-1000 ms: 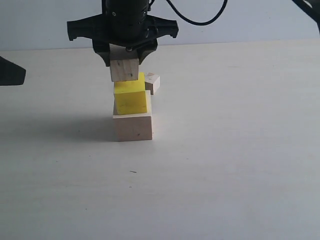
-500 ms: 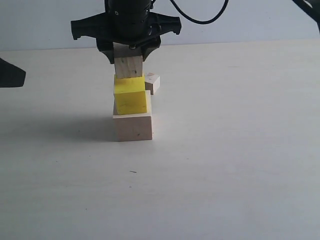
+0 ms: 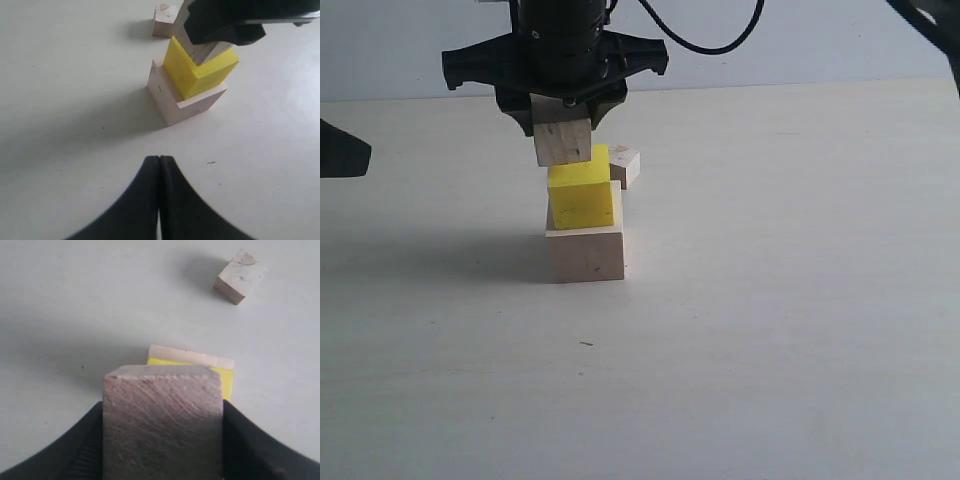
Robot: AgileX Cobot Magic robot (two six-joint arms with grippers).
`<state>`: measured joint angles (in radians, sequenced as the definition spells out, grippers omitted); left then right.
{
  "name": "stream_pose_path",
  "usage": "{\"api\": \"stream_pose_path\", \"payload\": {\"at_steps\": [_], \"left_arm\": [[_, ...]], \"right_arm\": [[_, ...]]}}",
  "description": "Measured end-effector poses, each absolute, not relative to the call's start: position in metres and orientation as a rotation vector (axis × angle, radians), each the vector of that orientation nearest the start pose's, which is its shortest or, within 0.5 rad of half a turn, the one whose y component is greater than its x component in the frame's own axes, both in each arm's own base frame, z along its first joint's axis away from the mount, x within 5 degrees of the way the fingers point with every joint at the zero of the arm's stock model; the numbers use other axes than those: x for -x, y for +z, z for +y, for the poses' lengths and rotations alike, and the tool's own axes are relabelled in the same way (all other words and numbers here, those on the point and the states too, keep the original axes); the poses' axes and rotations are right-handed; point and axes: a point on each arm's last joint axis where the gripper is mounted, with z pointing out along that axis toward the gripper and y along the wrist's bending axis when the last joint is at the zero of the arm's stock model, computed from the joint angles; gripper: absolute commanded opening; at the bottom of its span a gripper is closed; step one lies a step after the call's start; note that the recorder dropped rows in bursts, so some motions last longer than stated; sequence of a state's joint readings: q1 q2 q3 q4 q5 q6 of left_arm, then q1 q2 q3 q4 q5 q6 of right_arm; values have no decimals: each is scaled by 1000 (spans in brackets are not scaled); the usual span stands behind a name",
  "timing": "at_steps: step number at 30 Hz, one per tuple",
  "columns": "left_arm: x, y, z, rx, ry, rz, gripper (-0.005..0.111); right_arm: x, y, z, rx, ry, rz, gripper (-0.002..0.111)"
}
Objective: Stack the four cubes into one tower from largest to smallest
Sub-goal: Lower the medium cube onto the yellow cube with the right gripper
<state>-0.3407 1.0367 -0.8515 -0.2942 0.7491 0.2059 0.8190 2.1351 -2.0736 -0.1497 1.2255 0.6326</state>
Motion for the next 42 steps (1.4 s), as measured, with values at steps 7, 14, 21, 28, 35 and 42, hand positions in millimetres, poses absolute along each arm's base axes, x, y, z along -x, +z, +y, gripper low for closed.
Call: {"api": "stream_pose_path", "payload": {"at_steps": [7, 14, 21, 28, 35, 42], "left_arm": [[-183, 317, -84, -490, -403, 2371, 0], [-183, 317, -84, -490, -403, 2371, 0], [-183, 317, -84, -490, -403, 2371, 0], [-183, 317, -84, -490, -403, 2371, 0], [-183, 317, -84, -490, -403, 2371, 0], [-183, 317, -84, -490, -403, 2371, 0]], "right_arm": [[-325, 301, 324, 291, 168, 2699, 0], [-318, 287, 314, 309, 92, 2746, 0], [-314, 286, 315, 303, 124, 2775, 0], [-314, 283, 317, 269, 152, 2792, 0], [-316, 283, 319, 242, 183, 2775, 0], [-320, 277, 321, 230, 187, 2775, 0]]}}
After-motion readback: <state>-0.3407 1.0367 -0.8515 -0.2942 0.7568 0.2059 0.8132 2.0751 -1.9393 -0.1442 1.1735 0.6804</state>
